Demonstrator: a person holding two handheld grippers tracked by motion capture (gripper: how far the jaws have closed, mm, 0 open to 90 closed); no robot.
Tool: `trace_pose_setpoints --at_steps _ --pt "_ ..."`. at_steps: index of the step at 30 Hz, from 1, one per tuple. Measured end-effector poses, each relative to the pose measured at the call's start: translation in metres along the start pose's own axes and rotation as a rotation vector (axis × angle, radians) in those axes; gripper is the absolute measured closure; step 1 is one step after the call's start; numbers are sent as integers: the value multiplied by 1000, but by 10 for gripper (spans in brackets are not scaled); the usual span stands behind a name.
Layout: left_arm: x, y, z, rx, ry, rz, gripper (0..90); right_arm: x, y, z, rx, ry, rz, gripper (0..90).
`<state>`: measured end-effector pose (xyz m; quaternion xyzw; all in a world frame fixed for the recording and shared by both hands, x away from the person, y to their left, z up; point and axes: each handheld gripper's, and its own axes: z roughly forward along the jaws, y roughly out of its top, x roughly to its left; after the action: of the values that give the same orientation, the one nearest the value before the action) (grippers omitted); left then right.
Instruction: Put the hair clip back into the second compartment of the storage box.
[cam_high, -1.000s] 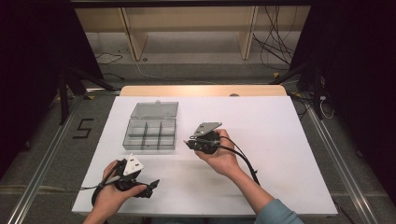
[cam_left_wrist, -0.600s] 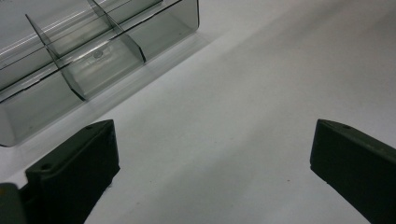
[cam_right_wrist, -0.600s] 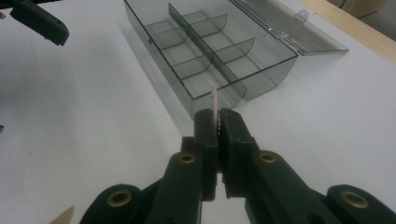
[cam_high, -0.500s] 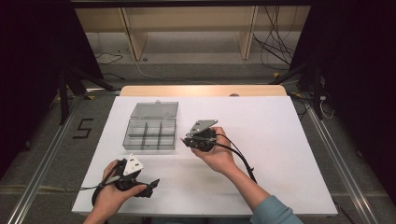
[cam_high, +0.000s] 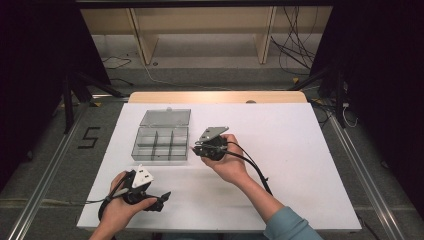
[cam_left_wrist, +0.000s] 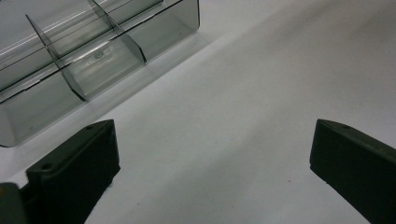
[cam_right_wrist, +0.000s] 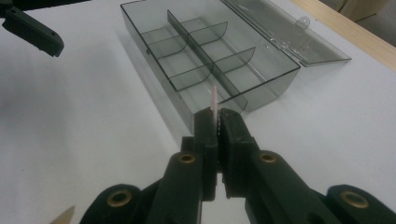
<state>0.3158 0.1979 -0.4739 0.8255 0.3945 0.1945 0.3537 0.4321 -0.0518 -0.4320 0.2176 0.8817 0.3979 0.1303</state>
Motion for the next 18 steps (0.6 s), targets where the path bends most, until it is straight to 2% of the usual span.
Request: trace_pose_setpoints --at_steps 18 --pt "0 1 0 -3 2 7 7 2 11 5 7 -7 -12 867"
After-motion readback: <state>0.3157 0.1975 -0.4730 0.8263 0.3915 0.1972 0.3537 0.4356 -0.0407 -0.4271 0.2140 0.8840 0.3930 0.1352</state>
